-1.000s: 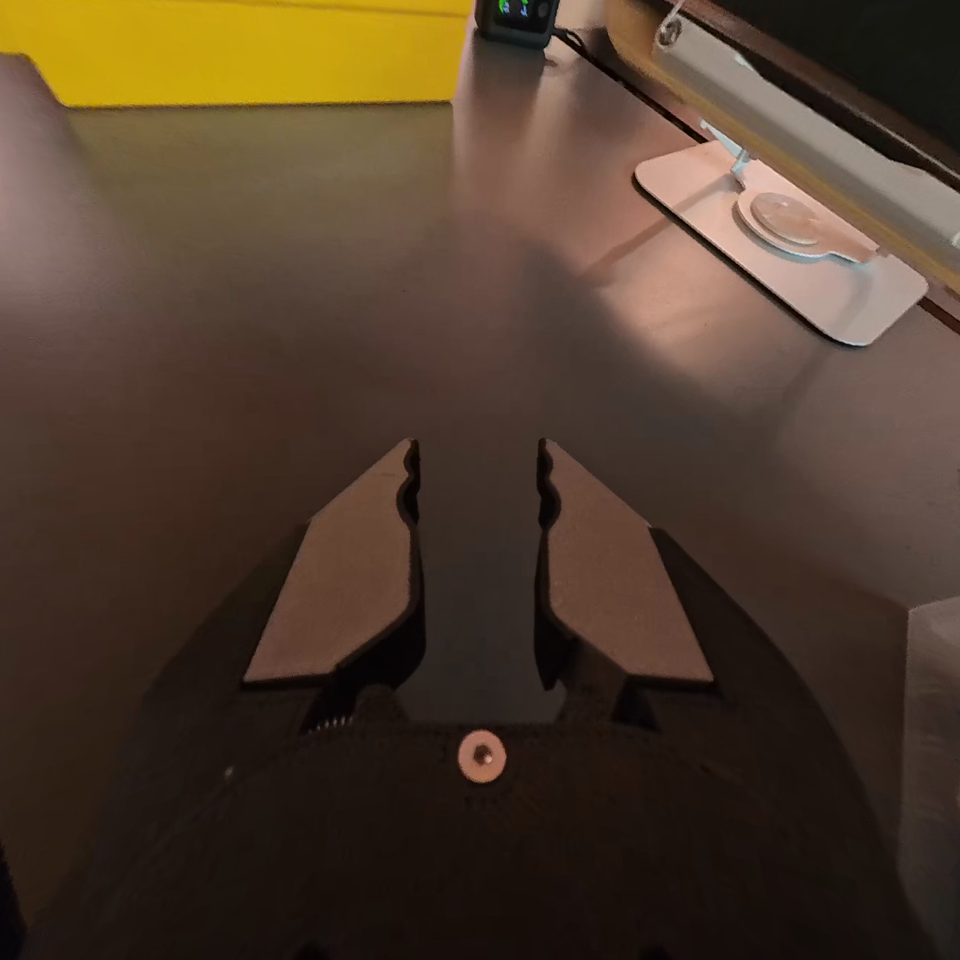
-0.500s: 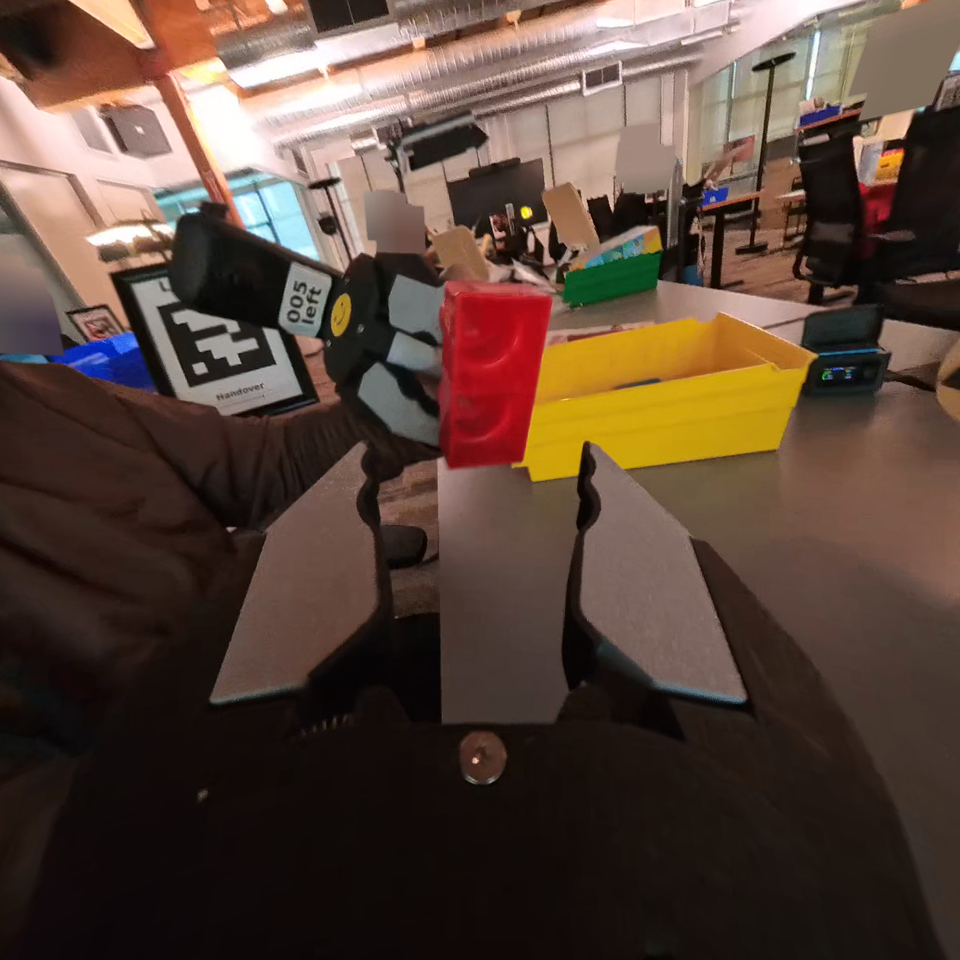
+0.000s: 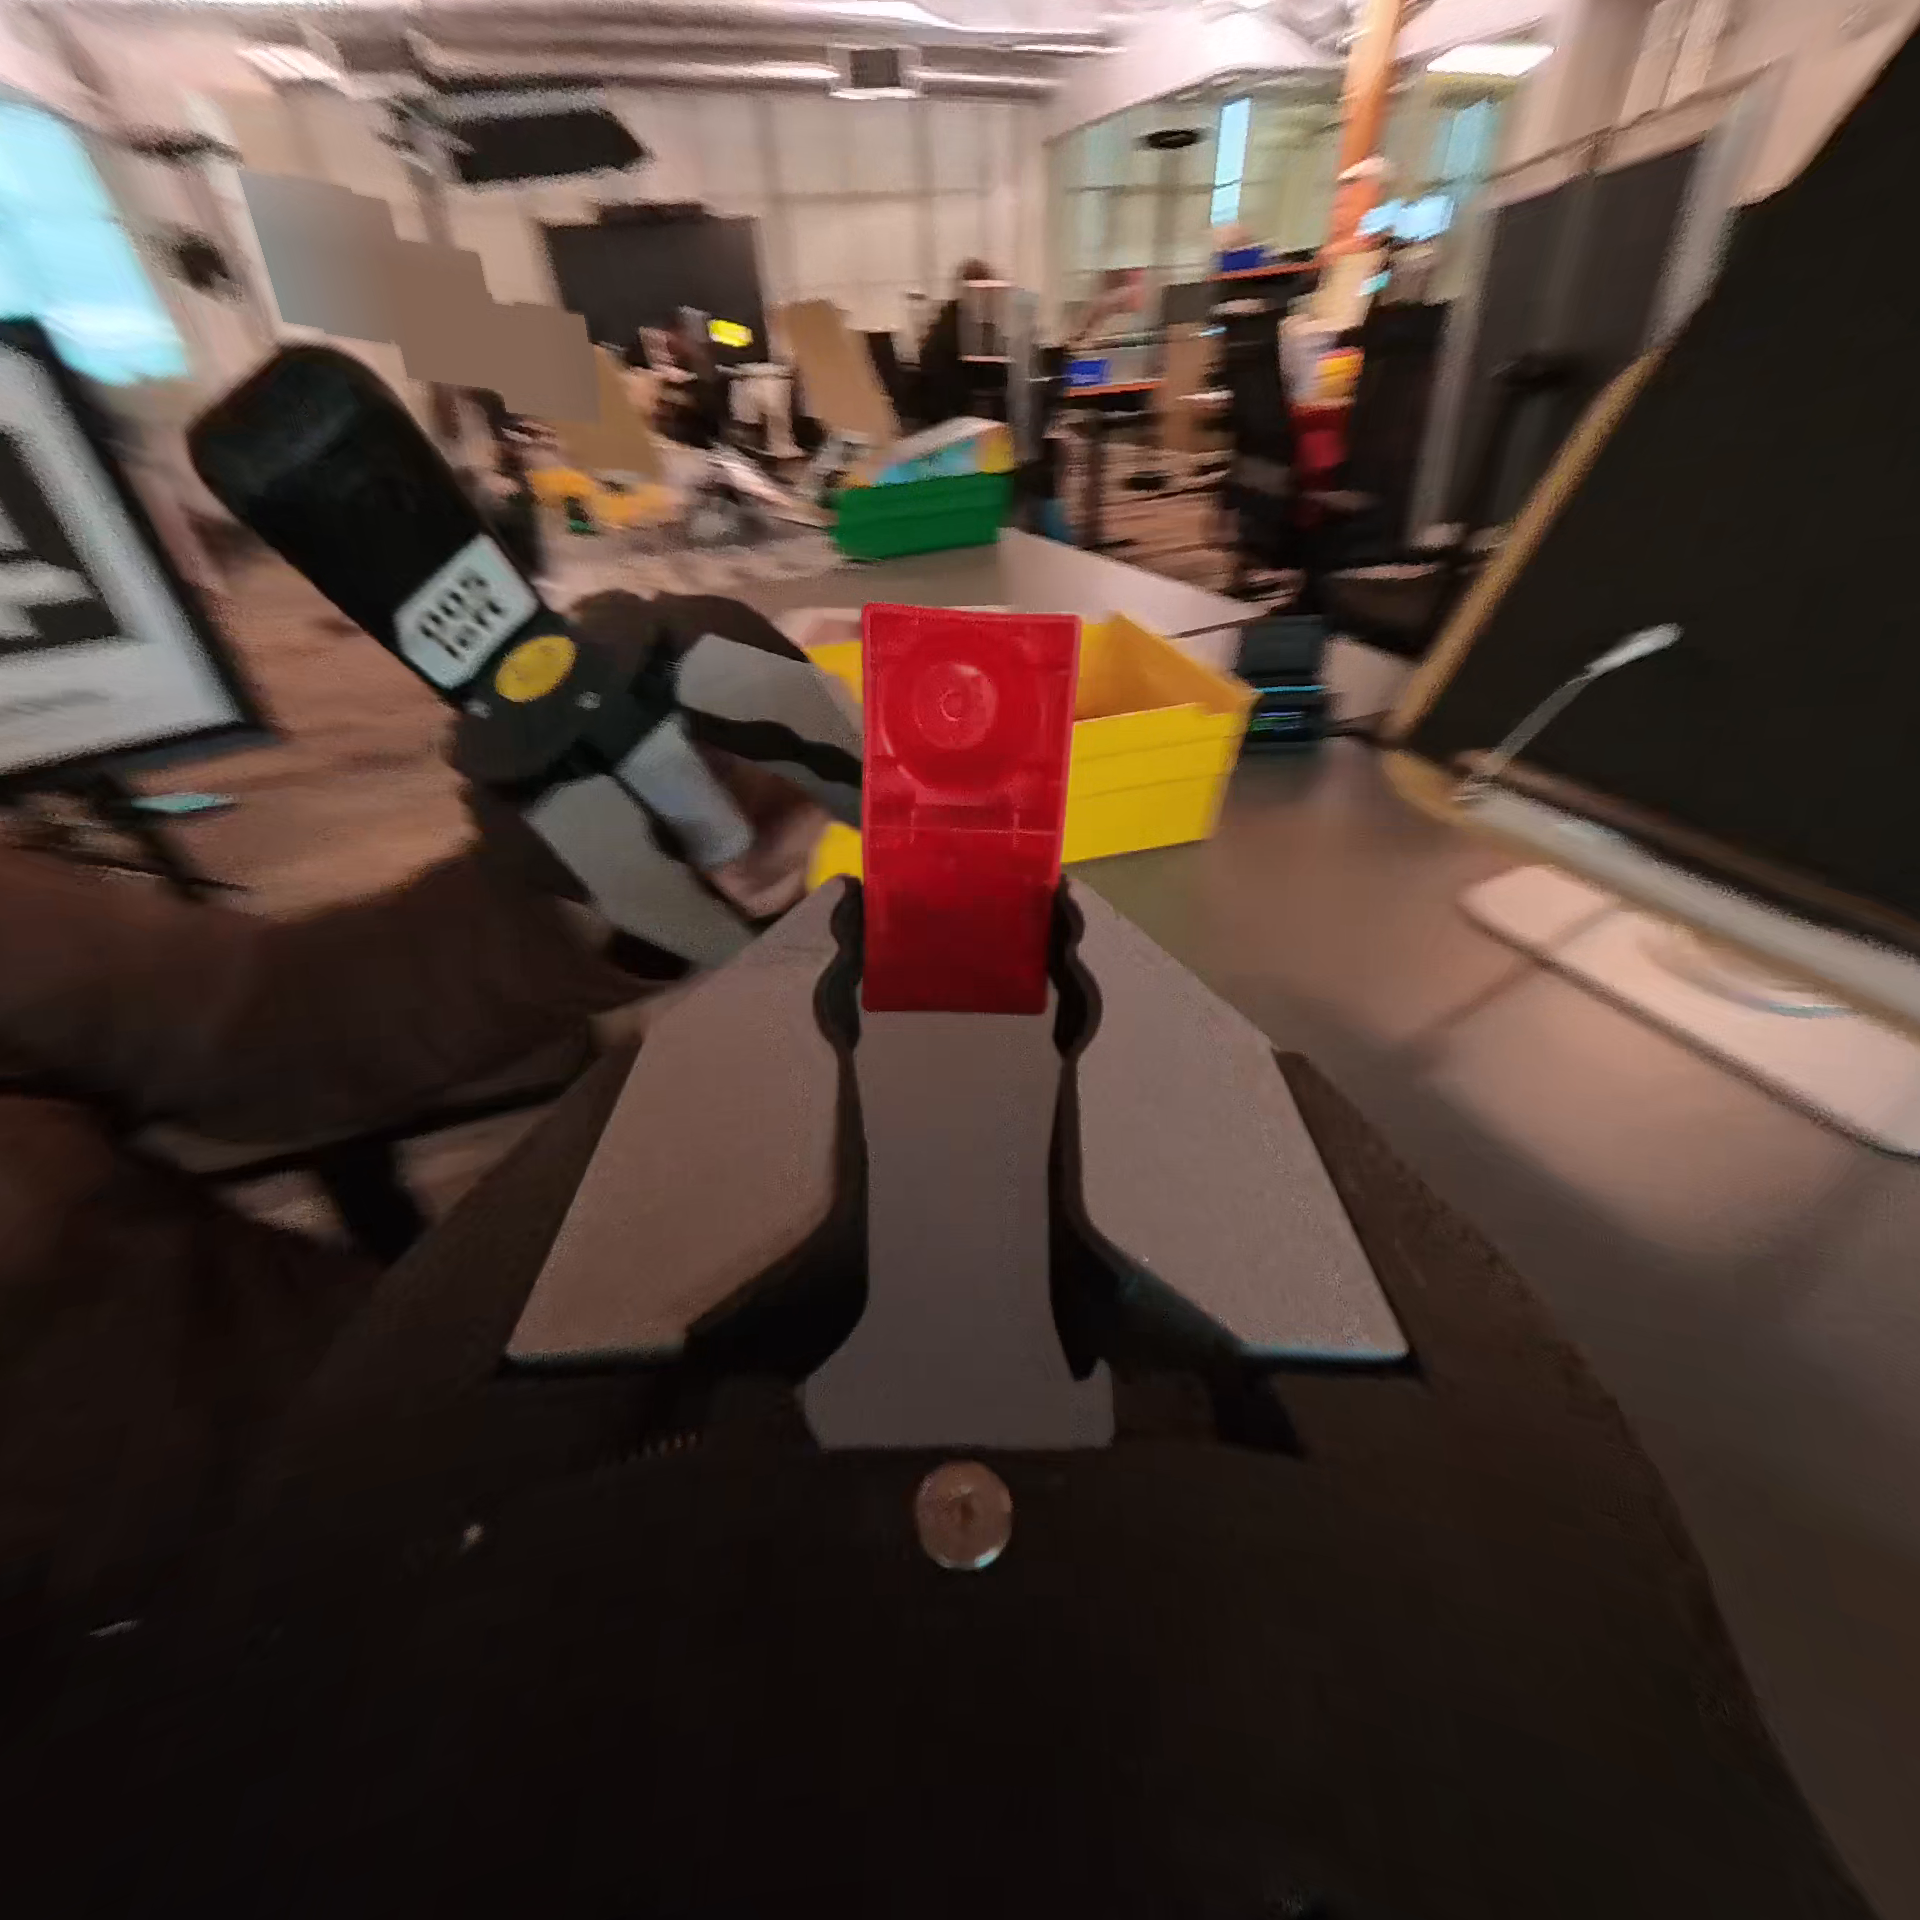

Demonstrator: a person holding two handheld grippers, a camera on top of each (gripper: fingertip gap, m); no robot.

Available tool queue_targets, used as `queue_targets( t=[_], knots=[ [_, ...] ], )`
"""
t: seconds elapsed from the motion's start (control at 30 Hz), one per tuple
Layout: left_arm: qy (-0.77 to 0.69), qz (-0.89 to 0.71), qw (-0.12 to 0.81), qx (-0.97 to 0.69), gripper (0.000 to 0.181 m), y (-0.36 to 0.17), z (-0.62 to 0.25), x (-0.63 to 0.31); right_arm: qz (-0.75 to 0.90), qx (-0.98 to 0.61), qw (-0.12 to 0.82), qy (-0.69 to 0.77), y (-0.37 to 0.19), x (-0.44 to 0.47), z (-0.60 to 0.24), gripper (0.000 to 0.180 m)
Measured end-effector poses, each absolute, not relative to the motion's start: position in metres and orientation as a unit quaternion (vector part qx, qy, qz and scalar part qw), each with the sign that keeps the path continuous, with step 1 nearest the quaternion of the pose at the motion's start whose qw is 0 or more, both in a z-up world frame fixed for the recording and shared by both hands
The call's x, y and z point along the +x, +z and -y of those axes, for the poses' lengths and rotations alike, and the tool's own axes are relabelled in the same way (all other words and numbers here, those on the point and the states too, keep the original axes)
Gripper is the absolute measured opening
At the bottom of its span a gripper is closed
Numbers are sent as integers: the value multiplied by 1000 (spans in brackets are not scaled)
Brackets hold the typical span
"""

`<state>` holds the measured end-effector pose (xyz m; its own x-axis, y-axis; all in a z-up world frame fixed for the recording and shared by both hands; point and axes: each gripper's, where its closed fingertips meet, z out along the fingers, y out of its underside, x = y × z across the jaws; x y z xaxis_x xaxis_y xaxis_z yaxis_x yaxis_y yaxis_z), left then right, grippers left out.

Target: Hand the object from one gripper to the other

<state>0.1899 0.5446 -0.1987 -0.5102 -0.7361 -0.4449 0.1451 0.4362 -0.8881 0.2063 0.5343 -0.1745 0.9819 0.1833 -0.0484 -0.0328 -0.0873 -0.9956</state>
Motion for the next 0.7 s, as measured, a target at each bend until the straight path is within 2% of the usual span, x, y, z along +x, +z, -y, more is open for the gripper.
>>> queue_targets(
  t=[0.1,0.2,0.33,0.47,0.57,0.7],
  knots=[
    [-568,-676,384,-271,43,-196,-561,185,71,-735,662,-129,-171,229,-529,33],
    [-620,-653,313,-302,64,-183,-561,177,134,-706,618,-318,-166,227,-530,32],
    [-690,-622,240,-282,73,-166,-543,158,191,-658,559,-467,-163,212,-540,32],
    [-678,-615,293,-275,55,-164,-548,161,242,-627,493,-552,-173,197,-552,32],
    [-657,-627,325,-264,42,-169,-549,164,267,-615,486,-560,-178,181,-560,32],
    [-627,-645,374,-227,41,-170,-550,162,273,-606,483,-570,-178,179,-560,32]
  ],
)
